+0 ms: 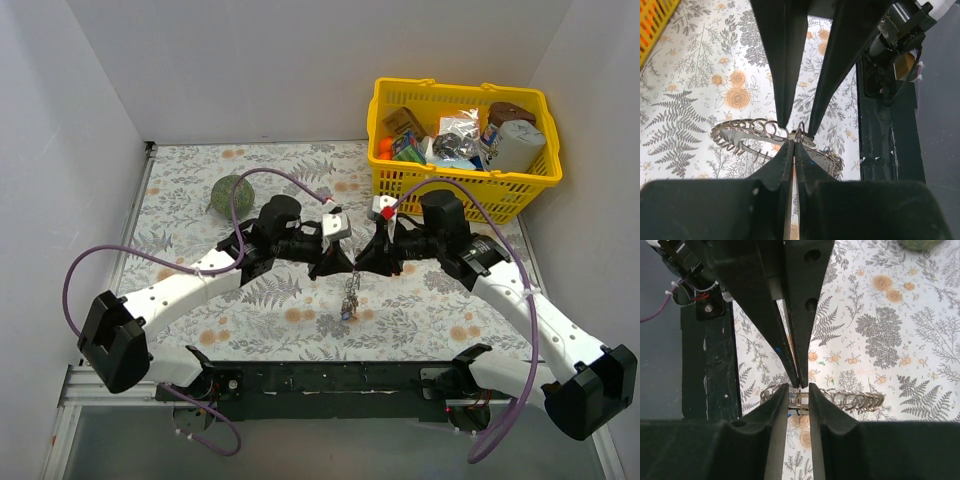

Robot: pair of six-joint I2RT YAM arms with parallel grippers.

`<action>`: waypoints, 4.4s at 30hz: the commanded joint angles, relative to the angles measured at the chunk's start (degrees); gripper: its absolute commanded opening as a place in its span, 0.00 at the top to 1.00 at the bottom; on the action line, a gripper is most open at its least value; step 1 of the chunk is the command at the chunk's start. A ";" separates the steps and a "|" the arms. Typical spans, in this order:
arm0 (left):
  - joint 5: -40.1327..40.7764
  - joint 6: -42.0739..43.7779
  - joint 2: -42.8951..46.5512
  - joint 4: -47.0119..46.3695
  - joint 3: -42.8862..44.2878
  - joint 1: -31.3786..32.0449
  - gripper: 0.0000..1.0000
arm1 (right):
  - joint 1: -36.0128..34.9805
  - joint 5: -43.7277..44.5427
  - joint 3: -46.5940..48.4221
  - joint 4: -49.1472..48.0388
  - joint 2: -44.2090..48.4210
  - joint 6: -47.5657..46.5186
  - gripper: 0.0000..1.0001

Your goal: Put the keys on the keyring

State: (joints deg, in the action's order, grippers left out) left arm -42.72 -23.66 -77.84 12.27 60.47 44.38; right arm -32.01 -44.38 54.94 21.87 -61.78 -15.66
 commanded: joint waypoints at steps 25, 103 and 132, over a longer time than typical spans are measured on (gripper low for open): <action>10.20 -29.25 17.20 -68.43 -28.39 -0.26 1.00 | 1.42 -2.64 -8.62 -26.08 14.84 12.32 0.51; 6.60 -30.83 14.04 -68.61 -25.05 -0.35 1.00 | 1.16 -8.44 -13.01 -41.37 15.37 22.69 0.62; 5.98 -31.36 13.42 -68.52 -25.05 -0.35 1.00 | 0.54 -6.95 -14.07 -44.98 13.00 25.51 0.99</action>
State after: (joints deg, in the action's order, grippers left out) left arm -36.71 -55.31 -65.58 -54.50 33.50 44.31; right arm -31.16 -51.51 41.32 -20.99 -49.41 10.15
